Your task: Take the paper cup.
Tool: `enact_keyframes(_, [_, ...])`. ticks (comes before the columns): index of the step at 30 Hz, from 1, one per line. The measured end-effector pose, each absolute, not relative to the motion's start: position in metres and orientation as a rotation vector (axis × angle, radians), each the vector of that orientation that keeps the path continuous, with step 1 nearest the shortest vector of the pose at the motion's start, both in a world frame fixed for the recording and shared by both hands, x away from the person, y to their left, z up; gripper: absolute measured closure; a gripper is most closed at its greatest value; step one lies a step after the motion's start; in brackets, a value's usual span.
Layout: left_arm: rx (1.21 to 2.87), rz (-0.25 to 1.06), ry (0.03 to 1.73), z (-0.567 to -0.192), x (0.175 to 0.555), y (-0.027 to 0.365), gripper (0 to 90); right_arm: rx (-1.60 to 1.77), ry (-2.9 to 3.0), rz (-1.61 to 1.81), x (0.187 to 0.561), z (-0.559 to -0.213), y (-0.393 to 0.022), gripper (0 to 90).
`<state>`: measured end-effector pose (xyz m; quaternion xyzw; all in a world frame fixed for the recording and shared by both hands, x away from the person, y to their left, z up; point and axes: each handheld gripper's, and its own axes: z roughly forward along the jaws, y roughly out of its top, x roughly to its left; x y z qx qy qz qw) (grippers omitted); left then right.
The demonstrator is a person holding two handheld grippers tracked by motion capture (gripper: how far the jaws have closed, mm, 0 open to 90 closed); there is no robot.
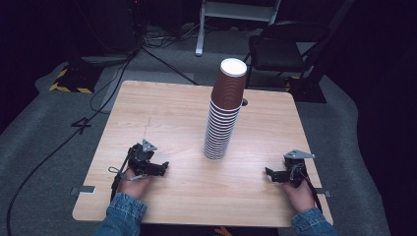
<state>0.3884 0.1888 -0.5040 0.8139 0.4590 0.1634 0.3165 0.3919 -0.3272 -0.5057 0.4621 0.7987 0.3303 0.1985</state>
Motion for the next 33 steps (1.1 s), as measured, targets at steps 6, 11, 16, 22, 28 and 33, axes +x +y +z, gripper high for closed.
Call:
enact_keyframes(6, [2.131,0.328,1.156,-0.493,0.390,0.187,8.5,1.291,2.238,0.924,0.391,-0.505,-0.327,1.6])
enact_keyframes(11, [2.002,0.285,1.091,-0.472,0.390,0.184,4.8,1.285,2.269,0.935,0.391,-0.504,-0.328,2.5])
enact_keyframes(16, [1.952,0.264,0.998,-0.440,0.395,0.174,4.1,1.246,2.269,1.034,0.385,-0.492,-0.331,6.5])
enact_keyframes(22, [1.961,0.246,0.889,-0.413,0.400,0.158,2.3,1.196,2.264,1.161,0.376,-0.466,-0.331,6.0])
enact_keyframes(28, [1.915,0.277,0.807,-0.387,0.398,0.148,1.8,1.074,2.284,1.341,0.379,-0.424,-0.314,5.5])
enact_keyframes(33, [1.874,0.259,0.752,-0.368,0.403,0.140,1.2,0.948,2.290,1.442,0.384,-0.388,-0.299,5.4])
